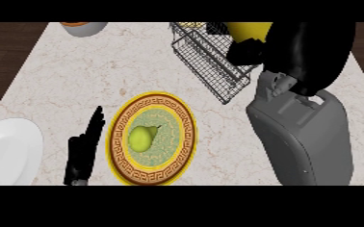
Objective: Pick the lemon from the tray and place it in the tiered basket
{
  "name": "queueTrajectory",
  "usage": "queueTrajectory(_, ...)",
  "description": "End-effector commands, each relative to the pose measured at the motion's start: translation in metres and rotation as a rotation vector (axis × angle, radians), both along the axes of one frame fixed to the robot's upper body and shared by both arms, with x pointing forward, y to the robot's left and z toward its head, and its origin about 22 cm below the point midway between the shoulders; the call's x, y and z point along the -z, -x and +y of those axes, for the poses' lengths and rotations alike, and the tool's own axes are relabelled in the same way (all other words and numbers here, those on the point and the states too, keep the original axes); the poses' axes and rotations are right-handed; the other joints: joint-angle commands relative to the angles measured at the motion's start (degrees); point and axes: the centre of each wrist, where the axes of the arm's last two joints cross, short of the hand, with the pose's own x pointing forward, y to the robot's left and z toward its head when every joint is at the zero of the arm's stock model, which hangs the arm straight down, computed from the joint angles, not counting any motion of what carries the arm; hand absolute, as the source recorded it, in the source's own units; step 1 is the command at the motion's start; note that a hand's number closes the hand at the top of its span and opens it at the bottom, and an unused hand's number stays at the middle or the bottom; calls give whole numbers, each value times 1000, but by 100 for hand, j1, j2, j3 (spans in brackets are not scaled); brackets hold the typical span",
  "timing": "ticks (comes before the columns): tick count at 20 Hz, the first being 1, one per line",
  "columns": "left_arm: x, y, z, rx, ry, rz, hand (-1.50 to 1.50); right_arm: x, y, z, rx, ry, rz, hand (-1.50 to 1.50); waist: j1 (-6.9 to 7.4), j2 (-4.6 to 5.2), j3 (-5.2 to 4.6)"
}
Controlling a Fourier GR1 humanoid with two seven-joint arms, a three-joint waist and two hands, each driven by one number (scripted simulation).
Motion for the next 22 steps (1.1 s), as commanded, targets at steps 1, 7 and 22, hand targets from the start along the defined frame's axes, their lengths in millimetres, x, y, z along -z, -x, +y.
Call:
queueTrajectory(1, -6, 1, 7, 5, -2, -2, 0, 8, -38, -8, 82, -93, 142, 150, -9, 16, 9)
queueTrajectory(7, 7, -7, 0, 1, 9, -9, 0, 29, -72, 15, 71, -53, 204, 150, -14, 19, 5)
queueTrajectory(22, 2, -3, -9, 27, 17, 4, 0, 77, -113, -22, 92, -409, 119, -150, 80, 31, 18)
